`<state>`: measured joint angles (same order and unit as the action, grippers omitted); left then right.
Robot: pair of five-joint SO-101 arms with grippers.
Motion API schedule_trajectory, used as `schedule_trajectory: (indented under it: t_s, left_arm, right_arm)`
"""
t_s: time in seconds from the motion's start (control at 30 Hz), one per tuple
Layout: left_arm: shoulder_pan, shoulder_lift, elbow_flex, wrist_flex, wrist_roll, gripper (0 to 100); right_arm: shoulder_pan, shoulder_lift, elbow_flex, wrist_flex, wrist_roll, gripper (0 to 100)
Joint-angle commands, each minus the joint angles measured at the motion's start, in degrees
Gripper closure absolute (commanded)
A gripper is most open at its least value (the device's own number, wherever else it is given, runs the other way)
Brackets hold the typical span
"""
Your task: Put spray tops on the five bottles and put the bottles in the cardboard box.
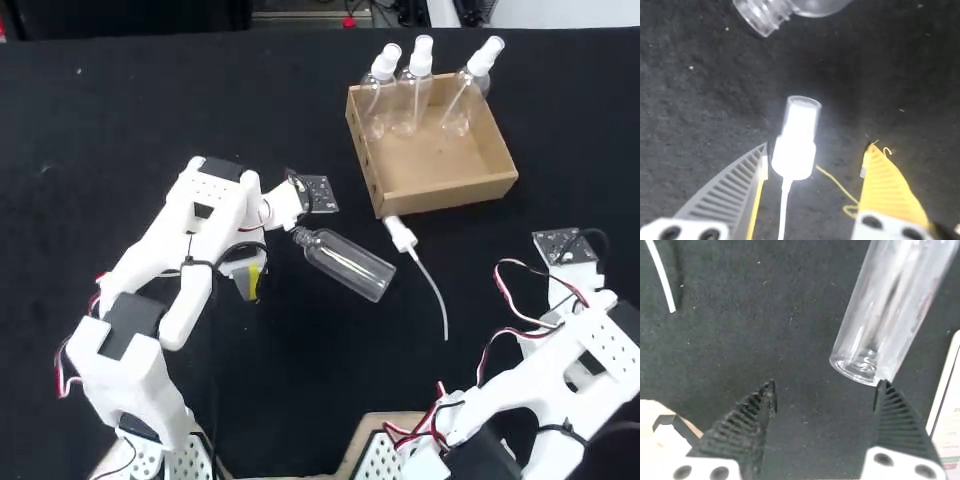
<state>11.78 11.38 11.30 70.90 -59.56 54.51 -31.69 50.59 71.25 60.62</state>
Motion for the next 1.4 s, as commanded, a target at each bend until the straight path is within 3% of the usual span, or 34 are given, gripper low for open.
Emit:
schedule_trajectory:
  t_s: [0.0,0.23,0.47,0.53,0.67,0.77,0.87,0.97,1.2,1.37]
  left_arm:
    - [-2.24,2.11,-3.38,-3.43,-0.53,71]
    - [-3.21,3.6,-2.86,-4.75,-0.97,72]
    - [-3.03,3.6,-2.95,-3.25,-0.44,97]
    - [-3.03,3.25,-3.91,-0.62,0.18,96]
    - [-3.74,-1.49,-4.97,3.52,4.22,95]
    - [-4.7,-7.56,-4.88,6.77,11.6,97]
    - [-4.97,-13.71,-0.57,7.38,18.99,97]
    - [-4.62,-20.04,6.64,6.33,23.82,97]
    - [-4.62,-35.6,24.92,-5.27,30.77,97]
    - [-4.53,-42.64,30.02,-8.53,34.73,97]
  right_arm:
    - [0.88,-2.24,-0.31,-2.2,0.62,70.5]
    - [1.05,-2.24,-0.22,-3.08,0.35,70.5]
    - [0.97,-2.24,-0.31,-3.43,0.09,70.5]
    - [0.7,-2.24,-0.48,-3.43,-1.05,70.6]
    - [-1.76,-2.15,-4.0,-6.24,-10.11,70.5]
    - [-4.57,-2.15,-6.64,-10.99,-16.7,70.5]
    - [-9.49,-1.19,-7.78,-12.92,-18.37,70.5]
    - [-13.19,3.65,-10.42,-12.66,-18.9,70.5]
    - [-11.52,26.59,-26.86,-11.69,-18.9,70.4]
    - [-10.02,42.68,-42.86,-2.99,-18.9,70.4]
